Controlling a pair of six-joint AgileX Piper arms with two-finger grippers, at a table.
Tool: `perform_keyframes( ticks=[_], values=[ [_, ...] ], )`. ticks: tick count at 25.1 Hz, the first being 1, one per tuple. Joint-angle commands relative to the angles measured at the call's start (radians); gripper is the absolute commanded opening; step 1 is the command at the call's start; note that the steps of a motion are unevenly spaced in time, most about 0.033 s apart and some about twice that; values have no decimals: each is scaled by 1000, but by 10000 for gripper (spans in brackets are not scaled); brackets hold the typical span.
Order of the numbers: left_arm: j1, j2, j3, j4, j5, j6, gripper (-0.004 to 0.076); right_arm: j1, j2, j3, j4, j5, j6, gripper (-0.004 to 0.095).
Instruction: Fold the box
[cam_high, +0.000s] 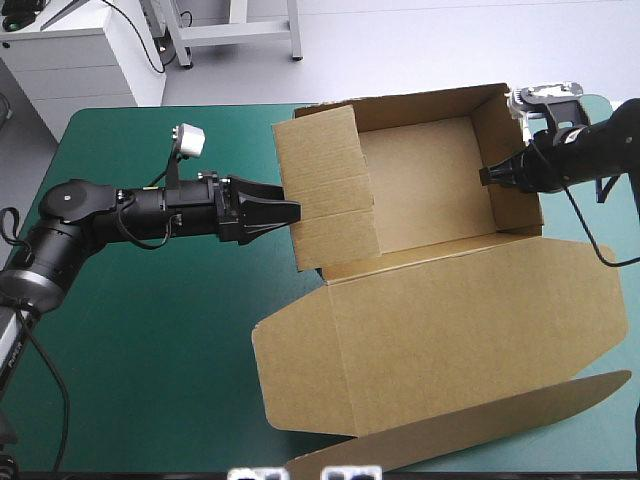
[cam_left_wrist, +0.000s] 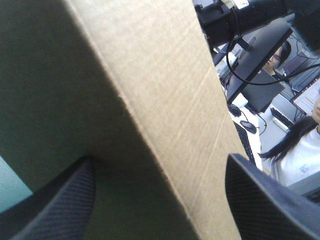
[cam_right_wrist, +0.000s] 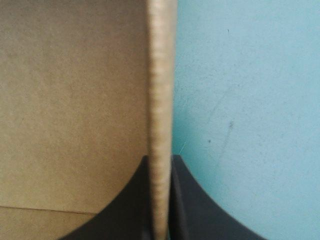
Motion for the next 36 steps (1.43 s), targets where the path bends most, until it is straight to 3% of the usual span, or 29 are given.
perform_keyframes(
  ticks=[1,5,14,23,27,29,33,36],
  values=[
    [-31,-29,-31,-84,-76,-6,532,-9,-39,-32,49,-56,29,-16],
    [-32,-29,-53,-43,-109,-42,532,29,-39,-32,21,-97,71,-12],
    [-44,-20,-211,256,-199,-277,532,172,-39,-32,-142,-197,214,-12],
    [-194,75,-422,715,-192,-619,531,198,-39,-32,-146,-233,270,-12],
    [-306,123,-511,992,-209,-871,523,198,-39,-32,-148,-256,296,-12],
    [-358,149,-520,1158,-231,-1042,500,198,-30,-32,-132,-260,307,-12],
    [-402,163,-520,1325,-260,-1206,436,198,-18,-32,-90,-255,305,-13],
    [-402,161,-520,1325,-292,-1213,347,198,-18,-32,-82,-259,290,-14]
  ],
)
